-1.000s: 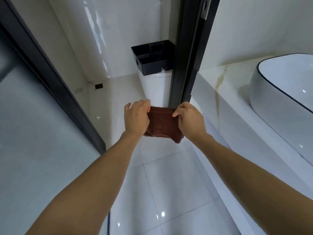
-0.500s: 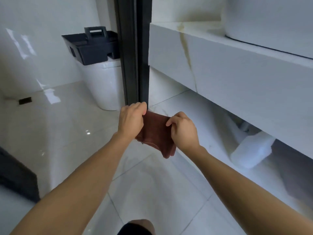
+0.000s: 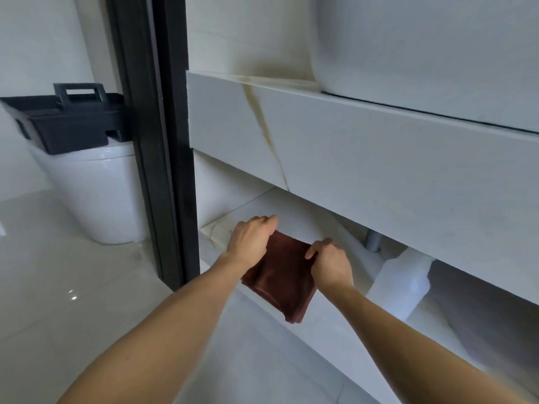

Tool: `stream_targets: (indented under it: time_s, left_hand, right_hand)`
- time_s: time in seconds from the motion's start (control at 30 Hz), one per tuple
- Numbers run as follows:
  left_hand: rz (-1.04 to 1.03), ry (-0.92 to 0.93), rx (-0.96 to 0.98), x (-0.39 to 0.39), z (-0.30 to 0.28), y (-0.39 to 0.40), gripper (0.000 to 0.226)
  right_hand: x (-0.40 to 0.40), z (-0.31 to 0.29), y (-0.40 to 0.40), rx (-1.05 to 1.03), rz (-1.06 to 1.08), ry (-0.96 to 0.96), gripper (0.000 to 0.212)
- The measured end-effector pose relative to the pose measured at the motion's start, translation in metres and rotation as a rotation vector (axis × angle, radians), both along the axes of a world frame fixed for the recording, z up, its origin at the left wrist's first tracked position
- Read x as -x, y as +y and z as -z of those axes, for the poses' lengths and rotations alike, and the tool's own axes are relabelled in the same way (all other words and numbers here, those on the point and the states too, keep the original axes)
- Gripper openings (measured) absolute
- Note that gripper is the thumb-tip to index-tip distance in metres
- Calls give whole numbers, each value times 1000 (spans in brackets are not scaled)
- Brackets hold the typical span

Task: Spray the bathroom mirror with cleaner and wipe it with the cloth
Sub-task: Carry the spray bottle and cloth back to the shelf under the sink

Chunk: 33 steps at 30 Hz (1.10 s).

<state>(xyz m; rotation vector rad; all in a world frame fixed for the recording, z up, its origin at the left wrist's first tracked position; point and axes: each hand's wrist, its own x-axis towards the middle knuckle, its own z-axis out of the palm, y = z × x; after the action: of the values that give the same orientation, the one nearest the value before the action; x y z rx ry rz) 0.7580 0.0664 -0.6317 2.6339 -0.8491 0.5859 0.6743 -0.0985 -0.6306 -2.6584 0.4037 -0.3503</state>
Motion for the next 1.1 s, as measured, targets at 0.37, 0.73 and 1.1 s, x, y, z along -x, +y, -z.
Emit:
stream_targets:
  time_s: [0.37, 0.73, 1.1]
  left_hand:
    - [125, 39, -23, -64, 31, -81, 36]
    - [114, 71, -119, -103, 54, -107, 52]
    - [184, 113, -205, -78, 76, -73, 38]
  right_hand:
    - [-52, 27, -64, 52, 160, 65, 31]
    - [-76, 37, -83, 176, 143, 283, 39]
    - [-48, 72, -67, 363, 37, 311, 53]
